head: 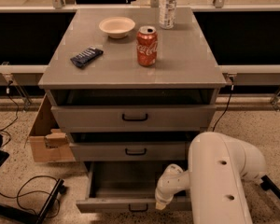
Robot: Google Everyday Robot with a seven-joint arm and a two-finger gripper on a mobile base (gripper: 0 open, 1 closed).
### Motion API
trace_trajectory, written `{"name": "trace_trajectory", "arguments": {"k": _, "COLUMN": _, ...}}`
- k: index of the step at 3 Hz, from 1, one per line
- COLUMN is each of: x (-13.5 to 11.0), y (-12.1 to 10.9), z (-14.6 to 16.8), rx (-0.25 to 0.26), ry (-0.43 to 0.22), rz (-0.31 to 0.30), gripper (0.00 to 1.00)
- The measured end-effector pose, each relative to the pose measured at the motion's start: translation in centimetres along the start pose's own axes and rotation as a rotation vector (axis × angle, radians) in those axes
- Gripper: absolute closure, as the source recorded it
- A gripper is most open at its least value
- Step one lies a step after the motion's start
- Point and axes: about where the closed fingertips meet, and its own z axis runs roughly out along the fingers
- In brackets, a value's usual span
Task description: Open bottom drawer
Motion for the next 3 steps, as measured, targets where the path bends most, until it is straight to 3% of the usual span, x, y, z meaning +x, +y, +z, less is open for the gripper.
{"name": "trace_trajectory", "arguments": {"k": 1, "x": 0.5, "y": 1.7, "z": -1.2, "rx": 0.017, "ry": -0.011, "rz": 0.014, "gripper": 1.0}}
{"name": "trace_trajectory", "arguments": {"k": 3, "x": 1.2, "y": 2.8, "z": -1.2, "rx": 0.025, "ry": -0.004, "rz": 0.033, "gripper": 1.0}}
